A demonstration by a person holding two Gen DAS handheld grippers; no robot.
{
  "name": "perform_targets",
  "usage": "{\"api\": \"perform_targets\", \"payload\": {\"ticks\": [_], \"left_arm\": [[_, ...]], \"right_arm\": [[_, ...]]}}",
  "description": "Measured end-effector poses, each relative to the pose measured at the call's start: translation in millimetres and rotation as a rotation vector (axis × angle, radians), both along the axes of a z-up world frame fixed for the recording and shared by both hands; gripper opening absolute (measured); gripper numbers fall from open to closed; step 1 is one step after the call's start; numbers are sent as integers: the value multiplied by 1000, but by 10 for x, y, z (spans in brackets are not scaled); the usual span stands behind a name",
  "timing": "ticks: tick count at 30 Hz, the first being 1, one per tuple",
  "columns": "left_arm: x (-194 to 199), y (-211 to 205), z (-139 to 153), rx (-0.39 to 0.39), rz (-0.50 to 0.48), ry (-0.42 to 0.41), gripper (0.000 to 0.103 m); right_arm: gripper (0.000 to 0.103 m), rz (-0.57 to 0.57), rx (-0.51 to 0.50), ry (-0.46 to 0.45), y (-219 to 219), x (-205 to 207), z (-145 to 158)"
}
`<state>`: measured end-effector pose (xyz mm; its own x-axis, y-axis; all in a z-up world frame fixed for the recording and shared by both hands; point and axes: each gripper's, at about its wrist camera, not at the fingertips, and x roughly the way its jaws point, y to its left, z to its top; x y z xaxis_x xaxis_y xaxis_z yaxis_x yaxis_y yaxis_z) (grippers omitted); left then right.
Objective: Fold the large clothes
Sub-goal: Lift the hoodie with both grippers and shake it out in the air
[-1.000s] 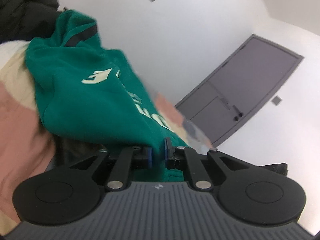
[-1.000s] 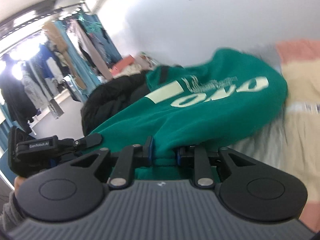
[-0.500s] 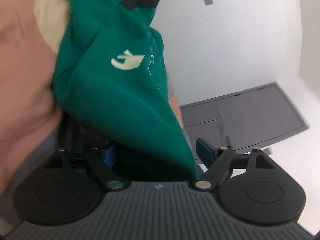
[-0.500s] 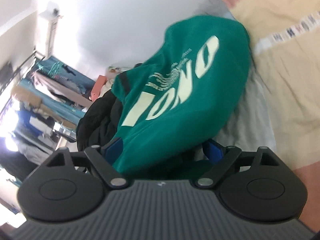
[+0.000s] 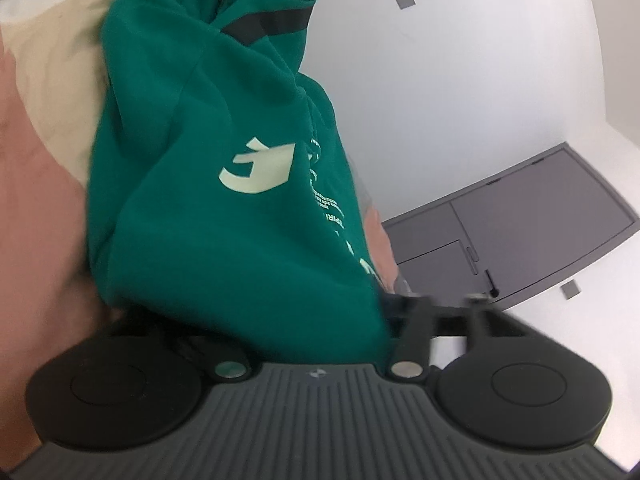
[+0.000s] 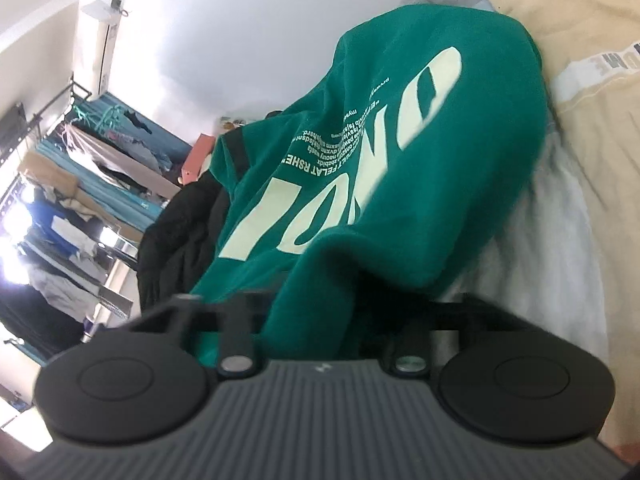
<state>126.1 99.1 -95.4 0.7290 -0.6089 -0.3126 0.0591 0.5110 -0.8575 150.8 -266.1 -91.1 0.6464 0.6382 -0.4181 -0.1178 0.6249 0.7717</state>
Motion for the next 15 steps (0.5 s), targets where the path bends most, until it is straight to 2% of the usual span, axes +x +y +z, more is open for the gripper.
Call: {"api": "perform_targets", "payload": {"ticks": [1, 2, 3, 5, 8, 10, 13, 15], "left_arm": [[-19, 2, 41, 9, -3, -16, 25], [-19, -3, 82, 21, -9, -47, 13], [-107, 7, 190, 41, -20, -117, 9], [-331, 65, 424, 32, -1, -259, 8], [-661, 168, 698, -5, 8, -401, 8], [-835, 206, 859, -12, 12, -447, 8], [-1047, 205, 1095, 13, 10, -500, 8], [-1169, 219, 1294, 4, 8, -531, 8]], "right_arm": [[13, 16, -4, -21, 8, -35, 33], [13, 36, -15, -54, 20, -77, 93], [12, 44, -40, -105, 41, -146, 199], [11, 42, -53, -188, 47, -256, 385], [9, 21, 6, -310, -34, -471, 652], [7, 29, 21, -389, -76, -639, 854], [6, 47, -21, -511, -88, -854, 1231], [6, 42, 4, -554, -138, -954, 1464]]}}
